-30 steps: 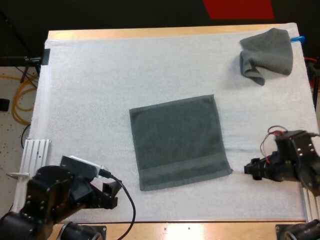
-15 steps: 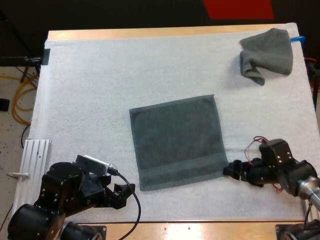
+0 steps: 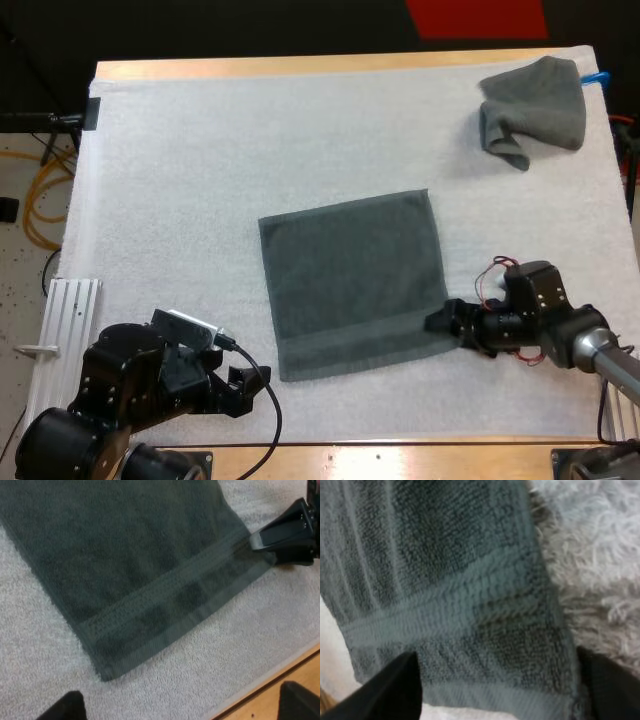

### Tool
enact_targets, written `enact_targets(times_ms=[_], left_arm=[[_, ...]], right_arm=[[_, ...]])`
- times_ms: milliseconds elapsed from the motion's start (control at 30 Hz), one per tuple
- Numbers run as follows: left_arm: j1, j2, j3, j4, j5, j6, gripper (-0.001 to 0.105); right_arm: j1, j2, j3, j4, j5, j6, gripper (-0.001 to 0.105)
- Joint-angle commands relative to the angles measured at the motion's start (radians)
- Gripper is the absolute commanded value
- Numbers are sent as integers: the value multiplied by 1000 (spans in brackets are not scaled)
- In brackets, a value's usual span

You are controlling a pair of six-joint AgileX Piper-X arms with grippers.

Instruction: Pick towel from pile fold and stack

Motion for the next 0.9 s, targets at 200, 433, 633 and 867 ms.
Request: enact_targets(times_ms=[200,433,633,867], left_arm=[[-4,-4,0,-11,8,-5,73],[-4,-2,65,-75,8,-58,73],[-4,-2,230,-225,9,-182,73],[-4,130,400,-429,62,-318,73]], right_arm=[[3,22,11,18,26,3,15],[3,22,11,20,35,-37,0],[3,22,11,24,35,-40,0],[3,22,11,24,27,-42,0]])
